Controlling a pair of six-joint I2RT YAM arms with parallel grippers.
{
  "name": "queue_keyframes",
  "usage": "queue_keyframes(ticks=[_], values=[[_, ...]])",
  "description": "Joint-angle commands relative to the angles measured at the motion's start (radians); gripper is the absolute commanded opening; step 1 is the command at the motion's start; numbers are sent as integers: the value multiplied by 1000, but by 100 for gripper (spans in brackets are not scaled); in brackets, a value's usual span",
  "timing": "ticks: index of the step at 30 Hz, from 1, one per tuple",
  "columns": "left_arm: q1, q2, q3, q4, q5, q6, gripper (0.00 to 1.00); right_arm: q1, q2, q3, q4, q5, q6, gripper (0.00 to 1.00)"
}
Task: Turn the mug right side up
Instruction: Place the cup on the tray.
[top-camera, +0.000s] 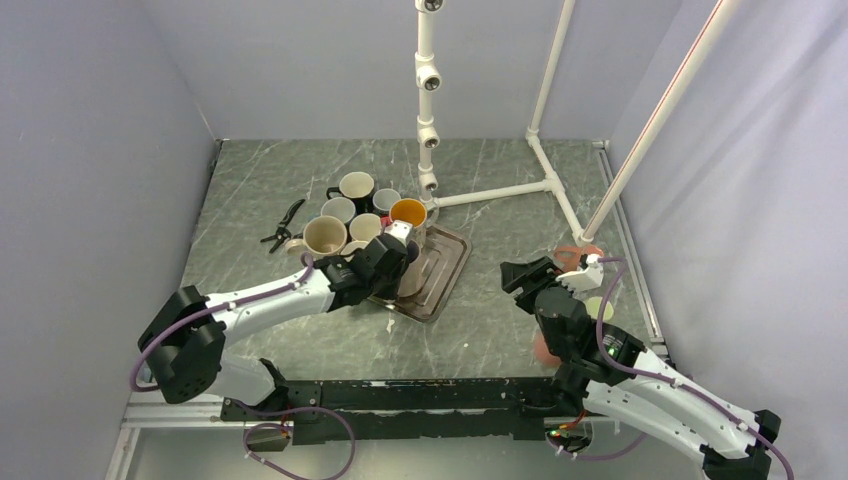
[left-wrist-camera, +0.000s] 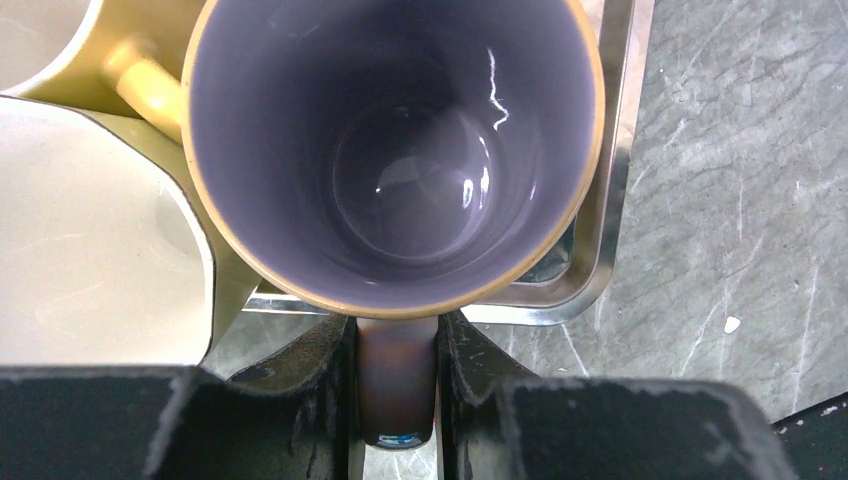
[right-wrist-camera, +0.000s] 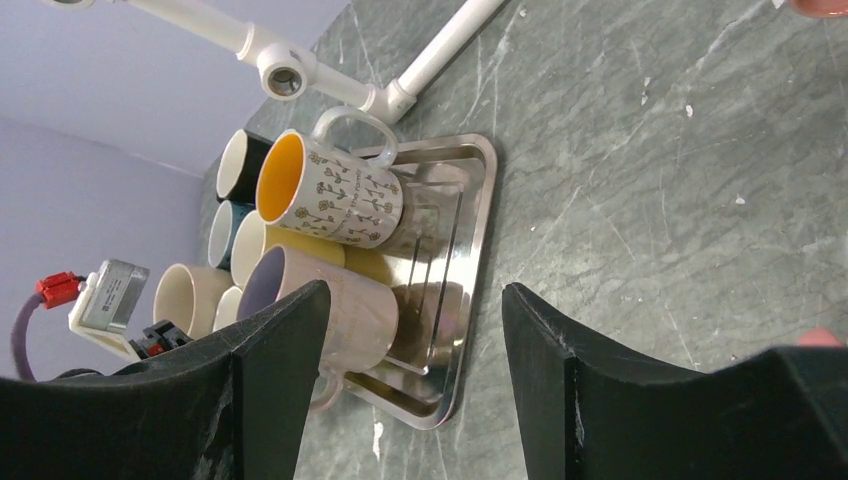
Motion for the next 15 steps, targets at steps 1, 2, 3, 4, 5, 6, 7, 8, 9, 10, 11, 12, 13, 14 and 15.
queue_keyframes(ticks=[1, 2, 3, 4, 5, 6, 7, 8, 9, 10, 11, 12, 13, 14, 15], values=[[-3, -13, 29, 112, -60, 23, 3, -8, 9, 34, -6, 5, -15, 67], [-4, -11, 26, 107, -70, 22, 3, -8, 10, 34, -4, 3, -17, 67], [-3, -9, 24, 98, -83, 12, 3, -11, 11, 34, -4, 1, -16, 67], [-3, -7, 22, 92, -91, 10, 3, -11, 11, 34, -3, 0, -17, 67], [-4, -7, 19, 88, -97, 9, 3, -12, 11, 34, -4, -2, -17, 68], [-3, -7, 16, 82, -101, 6, 3, -12, 11, 33, -4, -3, -18, 68], [-3, -7, 12, 79, -101, 5, 3, -13, 10, 34, -8, -2, -16, 68], [-3, -7, 9, 76, -97, 5, 3, -13, 9, 34, -10, -1, -16, 68], [-3, -7, 6, 71, -96, 3, 3, -13, 8, 34, -12, -2, -16, 68], [-4, -8, 2, 68, -95, 2, 3, -15, 7, 33, -13, -2, -15, 68], [-4, -9, -1, 66, -89, 3, 3, -15, 6, 32, -15, -3, -15, 68], [-4, -8, -5, 65, -84, 3, 3, -16, 5, 32, -16, -1, -13, 68], [-4, -9, -9, 61, -85, 0, 3, -17, 4, 32, -17, -2, -12, 68], [-3, -10, -12, 59, -82, 0, 5, -17, 4, 32, -18, -3, -11, 68], [-4, -10, -15, 56, -81, 1, 7, -17, 4, 31, -17, -3, -10, 68]])
